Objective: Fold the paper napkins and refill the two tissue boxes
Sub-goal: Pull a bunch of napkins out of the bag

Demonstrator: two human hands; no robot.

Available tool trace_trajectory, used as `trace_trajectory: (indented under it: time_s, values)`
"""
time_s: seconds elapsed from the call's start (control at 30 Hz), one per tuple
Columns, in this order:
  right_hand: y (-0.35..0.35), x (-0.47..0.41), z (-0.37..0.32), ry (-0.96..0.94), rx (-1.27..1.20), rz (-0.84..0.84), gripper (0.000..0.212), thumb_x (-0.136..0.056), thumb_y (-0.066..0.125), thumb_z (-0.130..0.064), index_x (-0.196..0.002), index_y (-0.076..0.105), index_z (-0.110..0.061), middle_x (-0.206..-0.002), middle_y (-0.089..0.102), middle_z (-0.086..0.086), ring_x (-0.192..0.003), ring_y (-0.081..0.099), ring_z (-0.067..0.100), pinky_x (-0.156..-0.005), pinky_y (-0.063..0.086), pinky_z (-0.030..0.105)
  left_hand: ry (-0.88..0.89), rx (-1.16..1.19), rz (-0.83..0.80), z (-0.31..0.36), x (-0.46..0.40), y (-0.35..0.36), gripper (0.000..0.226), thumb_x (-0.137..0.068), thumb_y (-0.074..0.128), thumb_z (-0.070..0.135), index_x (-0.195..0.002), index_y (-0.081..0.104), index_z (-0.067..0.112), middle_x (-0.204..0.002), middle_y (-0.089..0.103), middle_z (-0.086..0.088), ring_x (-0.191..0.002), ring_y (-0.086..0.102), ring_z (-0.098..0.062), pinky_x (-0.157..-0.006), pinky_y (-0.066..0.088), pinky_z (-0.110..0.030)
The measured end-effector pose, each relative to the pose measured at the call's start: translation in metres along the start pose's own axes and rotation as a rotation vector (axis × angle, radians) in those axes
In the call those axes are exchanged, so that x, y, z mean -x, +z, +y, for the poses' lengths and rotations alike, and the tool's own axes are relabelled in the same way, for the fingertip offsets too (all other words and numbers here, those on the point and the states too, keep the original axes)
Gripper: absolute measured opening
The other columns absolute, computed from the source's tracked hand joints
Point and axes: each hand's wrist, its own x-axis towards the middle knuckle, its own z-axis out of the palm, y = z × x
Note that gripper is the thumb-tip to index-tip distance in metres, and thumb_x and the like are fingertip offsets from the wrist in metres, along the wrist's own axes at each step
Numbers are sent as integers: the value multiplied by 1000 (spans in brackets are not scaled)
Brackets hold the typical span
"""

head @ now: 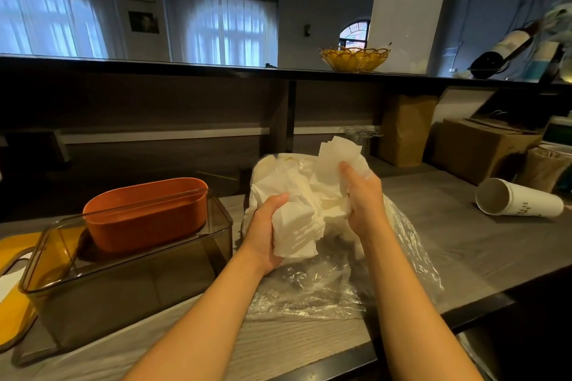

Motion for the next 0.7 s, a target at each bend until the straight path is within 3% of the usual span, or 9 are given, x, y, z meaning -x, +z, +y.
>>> trace_trajectory:
  time_s: [0.1,0.2,0.33,0.43,0.5,0.57,0.63,0.7]
  values:
    - [1,1,1,50,24,-32,17,-96,63,-28,-112,56,-30,-99,64,-5,-94,65,19,-80,58,37,4,6,29,-1,-2,-1,55,-74,68,36,-125,64,17,-102,73,-14,-88,69,-30,-81,55,-43]
    - [1,0,3,-6,79,68,17,-94,65,-25,-109,57,-26,-97,67,-3,-89,67,18,-73,58,34,4,25,31,-1,-2,-1,52,-73,68,35,-122,65,18,-98,74,-13,-85,70,-29,-78,56,-41]
    - [-8,-3,-6,-201,-255,257,14,-92,67,-15,-98,66,-28,-97,73,-2,-90,73,21,-77,61,38,-3,69,74,0,-1,0,44,-80,69,34,-121,65,19,-103,75,-13,-89,71,-30,-76,58,-42]
    - [-13,3,-12,-212,-472,-21,17,-92,67,-14,-108,64,-19,-93,71,-2,-86,72,18,-75,61,36,-6,76,149,-1,-3,2,36,-90,68,33,-123,65,19,-111,75,-13,-97,71,-31,-77,59,-45]
    - [-11,8,-13,-135,-363,-278,29,-85,70,-23,-111,64,-13,-92,70,2,-84,70,18,-71,59,37,9,65,183,-1,-5,5,38,-89,70,35,-124,64,19,-112,75,-13,-100,71,-32,-80,59,-47]
    - [-6,12,-8,-87,-79,-432,33,-81,71,-27,-111,67,-12,-94,73,6,-87,70,21,-72,58,37,29,53,182,-2,-6,7,43,-86,69,40,-123,64,19,-111,75,-13,-102,70,-33,-85,58,-50]
    - [2,17,-2,-108,189,-454,22,-89,70,-27,-109,70,-16,-96,74,6,-89,71,22,-74,58,37,36,28,187,-1,-6,10,49,-84,67,49,-124,63,22,-112,75,-12,-105,70,-33,-87,57,-52]
    - [7,17,1,-157,309,-390,14,-92,69,-29,-104,72,-22,-88,74,-2,-79,70,12,-66,57,28,30,9,199,1,-6,11,49,-89,57,61,-124,62,26,-112,75,-10,-105,70,-32,-90,57,-52]
